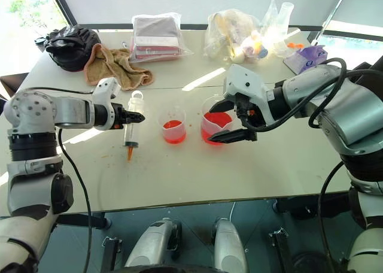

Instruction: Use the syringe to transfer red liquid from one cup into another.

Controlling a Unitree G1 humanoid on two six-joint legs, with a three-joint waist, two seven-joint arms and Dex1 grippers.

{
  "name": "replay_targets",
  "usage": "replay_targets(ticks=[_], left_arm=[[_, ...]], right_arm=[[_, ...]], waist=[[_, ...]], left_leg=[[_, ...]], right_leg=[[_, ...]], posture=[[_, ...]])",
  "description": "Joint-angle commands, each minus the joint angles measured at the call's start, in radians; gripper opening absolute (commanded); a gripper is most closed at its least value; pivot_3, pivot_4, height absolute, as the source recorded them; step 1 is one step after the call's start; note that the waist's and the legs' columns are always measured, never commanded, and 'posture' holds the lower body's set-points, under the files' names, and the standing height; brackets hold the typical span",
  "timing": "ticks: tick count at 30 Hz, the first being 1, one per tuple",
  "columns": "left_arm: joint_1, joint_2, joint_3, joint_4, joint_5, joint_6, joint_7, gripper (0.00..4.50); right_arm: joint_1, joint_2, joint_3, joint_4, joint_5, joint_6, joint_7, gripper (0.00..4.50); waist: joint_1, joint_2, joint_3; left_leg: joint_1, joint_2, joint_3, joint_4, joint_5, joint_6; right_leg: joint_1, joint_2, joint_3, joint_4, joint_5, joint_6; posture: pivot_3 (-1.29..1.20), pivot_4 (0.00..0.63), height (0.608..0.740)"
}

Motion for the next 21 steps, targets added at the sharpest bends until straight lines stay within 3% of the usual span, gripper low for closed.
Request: replay_targets(ticks=[1, 7, 15, 21], left_arm=[[0.004, -0.031, 0.033, 0.000, 0.006, 0.008, 0.059, 2.44], [0.015, -0.055, 0.074, -0.016, -0.038, 0.008, 0.108, 4.41], [0.041, 0.047, 0.145, -0.250, -0.041, 0.007, -0.037, 4.48], [0.092, 0.270, 0.100, -0.456, -0.050, -0.118, -0.327, 4.48]], right_arm=[[-0.015, 0.018, -0.021, -0.002, -0.030, -0.018, -0.021, 3.86], [-0.012, 0.032, -0.032, -0.003, -0.040, -0.006, -0.028, 3.86], [0.009, 0.023, -0.038, 0.008, -0.050, -0.030, -0.003, 3.86], [0.018, -0.014, -0.045, 0.053, -0.075, -0.076, 0.053, 3.86]], waist=[[0.002, 0.000, 0.000], [0.013, 0.000, 0.000], [0.016, 0.000, 0.000], [0.015, 0.000, 0.000]], left_leg=[[0.000, 0.000, 0.000, 0.000, 0.000, 0.000], [0.000, 0.000, 0.000, -0.001, 0.000, 0.000], [-0.001, 0.000, 0.000, -0.002, 0.000, 0.000], [0.000, 0.000, 0.000, -0.004, 0.000, 0.000]], right_leg=[[0.000, 0.000, 0.000, 0.000, 0.000, 0.000], [-0.001, -0.001, 0.001, 0.000, 0.000, -0.001], [-0.001, -0.001, 0.001, -0.001, -0.002, -0.004], [-0.002, -0.001, 0.001, -0.002, -0.002, -0.005]], posture=[[0.00, 0.150, 0.740], [0.00, 0.150, 0.740], [0.00, 0.150, 0.740], [0.00, 0.150, 0.740]])
